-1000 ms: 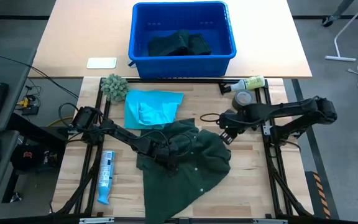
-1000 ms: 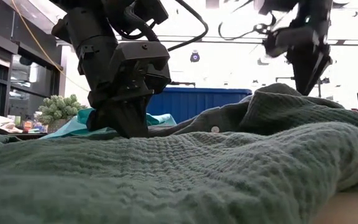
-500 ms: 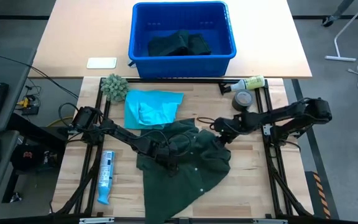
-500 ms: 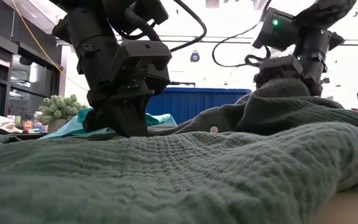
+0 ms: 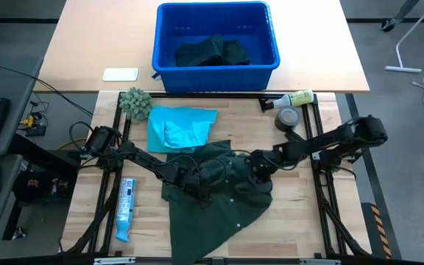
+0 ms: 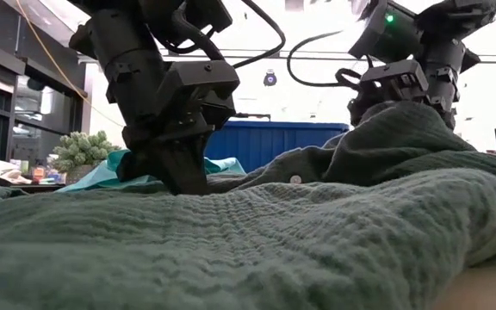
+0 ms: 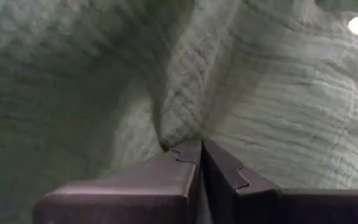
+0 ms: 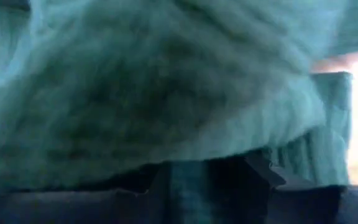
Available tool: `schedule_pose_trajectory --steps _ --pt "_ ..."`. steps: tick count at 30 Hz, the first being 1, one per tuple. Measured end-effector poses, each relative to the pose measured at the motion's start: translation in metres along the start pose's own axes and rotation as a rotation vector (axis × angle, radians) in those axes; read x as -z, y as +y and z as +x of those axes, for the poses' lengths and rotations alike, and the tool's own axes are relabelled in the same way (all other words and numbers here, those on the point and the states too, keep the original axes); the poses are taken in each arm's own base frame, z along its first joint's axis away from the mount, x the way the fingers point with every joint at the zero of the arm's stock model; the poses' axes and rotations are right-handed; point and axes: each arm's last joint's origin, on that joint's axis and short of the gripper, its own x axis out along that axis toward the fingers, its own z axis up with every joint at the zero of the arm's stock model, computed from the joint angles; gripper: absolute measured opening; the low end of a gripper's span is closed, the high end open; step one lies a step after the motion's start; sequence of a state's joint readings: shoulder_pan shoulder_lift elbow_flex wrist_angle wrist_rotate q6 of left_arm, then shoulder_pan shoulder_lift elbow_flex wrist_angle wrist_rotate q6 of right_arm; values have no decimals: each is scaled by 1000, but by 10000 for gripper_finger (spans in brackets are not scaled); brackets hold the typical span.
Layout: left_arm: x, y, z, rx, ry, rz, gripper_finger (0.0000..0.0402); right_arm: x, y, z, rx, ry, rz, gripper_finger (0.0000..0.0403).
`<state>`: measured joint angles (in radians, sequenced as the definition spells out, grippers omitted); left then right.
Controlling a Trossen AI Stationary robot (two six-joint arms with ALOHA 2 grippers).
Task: Fold laundry
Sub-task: Fold the green polo shirt from the blue laundry bin
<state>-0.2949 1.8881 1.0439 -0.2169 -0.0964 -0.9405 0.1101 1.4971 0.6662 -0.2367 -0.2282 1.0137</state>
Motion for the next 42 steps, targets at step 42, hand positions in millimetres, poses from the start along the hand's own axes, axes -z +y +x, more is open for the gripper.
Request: schedule_pose_trajectory --steps 42 --pt "-44 17 -93 -99 -302 79 0 13 37 -181 172 -516 24 0"
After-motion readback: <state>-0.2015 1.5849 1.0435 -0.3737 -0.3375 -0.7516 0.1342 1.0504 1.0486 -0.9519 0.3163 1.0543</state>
